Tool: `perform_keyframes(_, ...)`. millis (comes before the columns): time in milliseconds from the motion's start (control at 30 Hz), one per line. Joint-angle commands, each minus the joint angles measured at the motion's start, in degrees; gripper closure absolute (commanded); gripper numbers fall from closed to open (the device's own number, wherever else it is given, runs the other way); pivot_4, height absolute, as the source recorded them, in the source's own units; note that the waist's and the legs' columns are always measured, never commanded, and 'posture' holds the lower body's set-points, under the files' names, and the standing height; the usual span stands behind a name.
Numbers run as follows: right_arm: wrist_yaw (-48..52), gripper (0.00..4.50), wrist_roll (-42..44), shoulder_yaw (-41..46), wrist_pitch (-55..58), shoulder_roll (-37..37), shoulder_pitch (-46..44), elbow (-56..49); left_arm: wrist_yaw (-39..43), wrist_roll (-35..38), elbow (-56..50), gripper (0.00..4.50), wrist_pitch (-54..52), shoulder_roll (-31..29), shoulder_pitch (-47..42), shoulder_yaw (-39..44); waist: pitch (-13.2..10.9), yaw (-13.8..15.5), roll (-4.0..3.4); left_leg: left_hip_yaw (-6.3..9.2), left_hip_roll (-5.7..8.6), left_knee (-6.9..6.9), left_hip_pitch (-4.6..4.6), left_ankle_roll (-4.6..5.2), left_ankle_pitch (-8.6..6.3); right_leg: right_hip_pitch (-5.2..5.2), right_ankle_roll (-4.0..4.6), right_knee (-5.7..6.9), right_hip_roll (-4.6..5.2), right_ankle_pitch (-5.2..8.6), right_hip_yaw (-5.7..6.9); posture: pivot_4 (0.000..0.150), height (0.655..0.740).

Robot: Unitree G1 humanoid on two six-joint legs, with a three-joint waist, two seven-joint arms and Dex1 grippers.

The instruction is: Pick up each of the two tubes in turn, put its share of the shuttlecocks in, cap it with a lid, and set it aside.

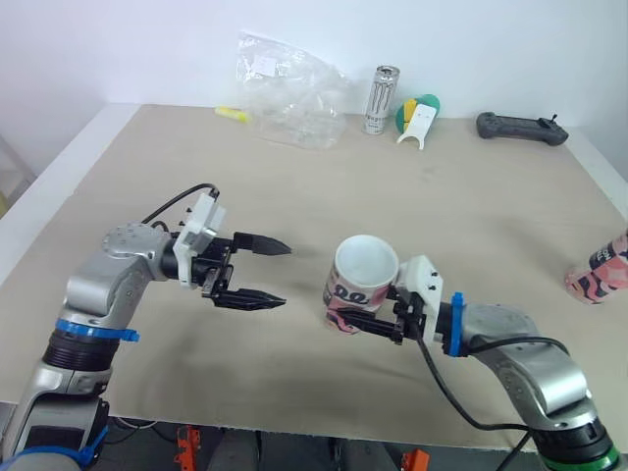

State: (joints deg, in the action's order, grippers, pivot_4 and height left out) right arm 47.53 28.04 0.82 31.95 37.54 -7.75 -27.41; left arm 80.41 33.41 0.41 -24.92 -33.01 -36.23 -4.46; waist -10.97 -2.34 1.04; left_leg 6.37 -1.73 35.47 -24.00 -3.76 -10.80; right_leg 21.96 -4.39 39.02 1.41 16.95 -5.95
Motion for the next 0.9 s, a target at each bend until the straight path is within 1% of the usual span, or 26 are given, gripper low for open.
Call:
perform_keyframes(33,-2.6,2.01,1.2,9.8,-1.8,1.3,1.1,-0.1,-4.6,-0.2,2.2,0.00,-1.2,4.5,-5.3,-0.4,0.0,0.1,0.00,0.01,0.01,0.04,-0.03,0.00,0.00,0.00,-0.01,0.00,0.00,-0.01,0.01,0.150,0.7400)
perform_keyframes(133,-5.4,2.01,1.0,18.0,-3.7,1.3,2.0,3.2,-7.0,-0.4,4.7,0.00,-1.8,8.6,-8.9,-0.5,0.0,0.1,0.01,0.01,0.05,0.11,-0.11,0.00,0.00,0.01,-0.03,-0.02,0.03,-0.08,-0.02,0.150,0.7400)
perform_keyframes(267,-13.6,2.01,-1.3,28.5,-7.8,0.2,0.0,12.6,-8.6,-1.5,7.7,0.00,-1.2,13.1,-12.4,-1.6,0.0,-0.1,-0.01,0.01,0.06,0.08,-0.09,0.00,0.00,0.02,0.21,-0.02,0.03,-0.21,-0.02,0.150,0.7400)
perform_keyframes(367,-17.1,2.01,-1.5,32.3,-8.8,0.0,-1.3,19.0,-9.0,-1.8,8.9,0.00,-0.6,15.5,-13.7,-2.1,0.0,-0.3,-0.02,0.00,0.08,0.07,-0.09,0.00,0.00,0.02,0.22,-0.01,0.03,-0.22,-0.03,0.150,0.7400)
perform_keyframes(500,-18.9,2.01,-1.7,34.4,-10.9,0.0,-2.8,27.6,-9.3,-1.6,10.0,0.00,-0.4,18.4,-14.3,-2.3,0.0,-0.5,-0.13,-0.01,0.07,0.03,-0.04,0.02,0.01,0.02,0.25,0.01,0.01,-0.22,-0.07,0.150,0.7400)
perform_keyframes(633,-17.8,2.01,-0.6,33.9,-11.0,-0.2,-3.0,30.5,-10.0,-1.9,10.7,0.00,0.3,20.0,-14.9,-1.7,0.0,-0.5,-0.33,-0.02,0.09,0.04,-0.04,0.02,0.02,0.02,0.24,0.02,0.02,-0.22,-0.09,0.150,0.7400)
perform_keyframes(700,-16.8,2.01,0.4,33.4,-10.0,-0.4,-3.0,31.3,-10.3,-1.6,10.8,0.00,0.1,20.4,-15.1,-1.3,0.0,-0.4,-0.40,-0.03,0.10,0.04,-0.03,0.02,0.02,0.01,0.23,0.02,0.03,-0.22,-0.11,0.150,0.7400)
perform_keyframes(900,-17.7,2.01,-2.6,30.4,-9.8,0.7,-4.5,38.0,-9.8,-3.6,11.0,0.00,2.3,19.8,-13.8,-2.5,0.0,-0.5,-0.44,-0.06,0.10,0.04,-0.01,-0.02,0.04,0.00,0.21,0.02,0.03,-0.24,-0.15,0.150,0.7400)
